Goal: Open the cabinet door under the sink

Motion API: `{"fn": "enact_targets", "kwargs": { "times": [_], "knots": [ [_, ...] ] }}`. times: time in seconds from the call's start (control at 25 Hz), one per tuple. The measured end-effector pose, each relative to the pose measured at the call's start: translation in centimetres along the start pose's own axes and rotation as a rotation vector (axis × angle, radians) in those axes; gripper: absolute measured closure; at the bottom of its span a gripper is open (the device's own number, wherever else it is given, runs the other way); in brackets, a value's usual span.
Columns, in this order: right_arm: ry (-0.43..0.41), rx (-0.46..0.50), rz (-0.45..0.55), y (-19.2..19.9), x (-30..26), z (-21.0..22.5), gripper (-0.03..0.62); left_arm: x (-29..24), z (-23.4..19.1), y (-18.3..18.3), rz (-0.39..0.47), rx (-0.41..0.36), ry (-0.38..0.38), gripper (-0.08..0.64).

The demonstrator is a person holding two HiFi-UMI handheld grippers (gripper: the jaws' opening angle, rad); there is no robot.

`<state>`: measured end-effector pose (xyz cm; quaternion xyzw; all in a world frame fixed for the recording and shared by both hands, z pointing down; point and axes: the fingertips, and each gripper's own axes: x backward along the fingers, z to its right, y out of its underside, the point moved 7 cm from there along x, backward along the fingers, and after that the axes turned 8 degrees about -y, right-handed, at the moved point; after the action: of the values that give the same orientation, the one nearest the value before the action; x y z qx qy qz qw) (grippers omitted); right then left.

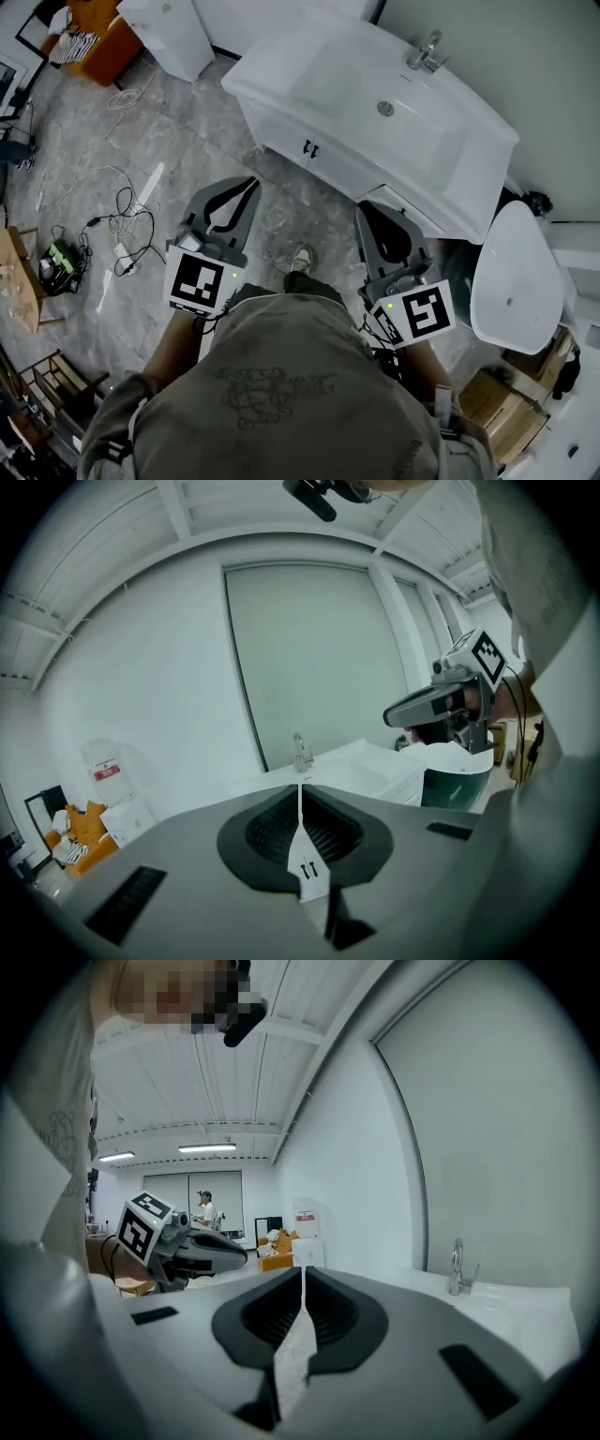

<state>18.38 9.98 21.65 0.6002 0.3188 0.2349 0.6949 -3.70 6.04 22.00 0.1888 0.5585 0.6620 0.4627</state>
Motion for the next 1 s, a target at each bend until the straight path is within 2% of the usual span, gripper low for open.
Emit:
{"fn": "enact_targets", "kwargs": {
  "times": [0.16,0.32,0.48,0.72,0.92,1.0],
  "knots": [
    [-0.011,-0.006,0.004,0.3,-0.6,2.0,0.558,-2.4,0.0,-1.0,0.011,-0.005,-0.010,0.535],
    [-0.001,-0.017,0.011,0.5,-0.6,2.9,0.558,-3.7,0.2,-1.4,-0.001,-0.044,0.009,0.535],
    [0.013,-0.026,0.003,0.9,-0.8,4.1,0.558,-4.8,0.1,-1.5,0.006,-0.053,0.018,0.535],
    [0.102,-0.031,-0.017,1.4,-1.7,5.4,0.560,-5.8,-1.1,-1.6,0.027,-0.059,0.026,0.535],
    [0.167,-0.043,-0.012,1.3,-2.8,4.9,0.560,-6.4,-3.0,-1.1,0.077,0.057,0.061,0.535],
    [0.192,-0.057,-0.013,1.4,-3.6,4.5,0.558,-6.7,-3.8,-0.7,0.083,0.044,0.080,0.535]
  ]
}}
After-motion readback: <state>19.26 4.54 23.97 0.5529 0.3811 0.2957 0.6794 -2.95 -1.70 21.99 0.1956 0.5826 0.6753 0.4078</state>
